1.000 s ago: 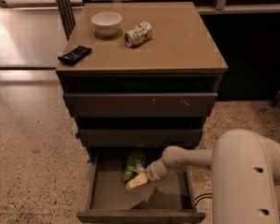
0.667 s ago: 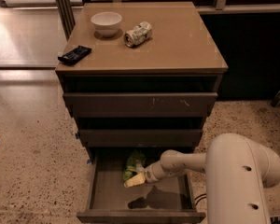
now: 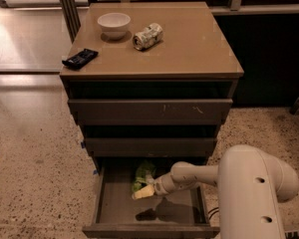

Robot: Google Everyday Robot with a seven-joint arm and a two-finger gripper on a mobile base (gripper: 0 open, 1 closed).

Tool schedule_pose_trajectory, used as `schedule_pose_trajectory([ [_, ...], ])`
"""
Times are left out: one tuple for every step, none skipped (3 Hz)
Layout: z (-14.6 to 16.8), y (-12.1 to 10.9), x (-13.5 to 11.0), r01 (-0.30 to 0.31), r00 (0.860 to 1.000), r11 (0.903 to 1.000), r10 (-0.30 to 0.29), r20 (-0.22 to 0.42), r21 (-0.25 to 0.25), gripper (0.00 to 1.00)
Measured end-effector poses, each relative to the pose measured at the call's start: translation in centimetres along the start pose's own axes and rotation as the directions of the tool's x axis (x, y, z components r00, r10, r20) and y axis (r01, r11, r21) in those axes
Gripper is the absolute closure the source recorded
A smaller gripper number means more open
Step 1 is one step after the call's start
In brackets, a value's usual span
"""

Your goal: Pick green rice chip bag from bottom drawer and place on counter

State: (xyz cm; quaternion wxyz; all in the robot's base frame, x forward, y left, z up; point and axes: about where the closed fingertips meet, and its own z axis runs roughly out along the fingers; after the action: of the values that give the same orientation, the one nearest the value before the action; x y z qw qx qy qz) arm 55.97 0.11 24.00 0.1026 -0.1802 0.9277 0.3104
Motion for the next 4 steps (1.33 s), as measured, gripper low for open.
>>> schedule_pose_trajectory([
  [2.1, -1.4, -1.1, -0.029, 0.999, 0.9994, 0.030, 0.037, -0.018, 0.00],
  [3.8, -3.1, -2.8, -0.046, 0.995, 0.9989, 0.047, 0.085, -0.012, 0.00],
  [4.7, -4.8, -4.1, -0.068, 0.991, 0.9973, 0.064, 0.121, 0.028, 0.00],
  [4.8, -5.9, -4.8, -0.087, 0.986, 0.9937, 0.076, 0.146, 0.071, 0.00],
])
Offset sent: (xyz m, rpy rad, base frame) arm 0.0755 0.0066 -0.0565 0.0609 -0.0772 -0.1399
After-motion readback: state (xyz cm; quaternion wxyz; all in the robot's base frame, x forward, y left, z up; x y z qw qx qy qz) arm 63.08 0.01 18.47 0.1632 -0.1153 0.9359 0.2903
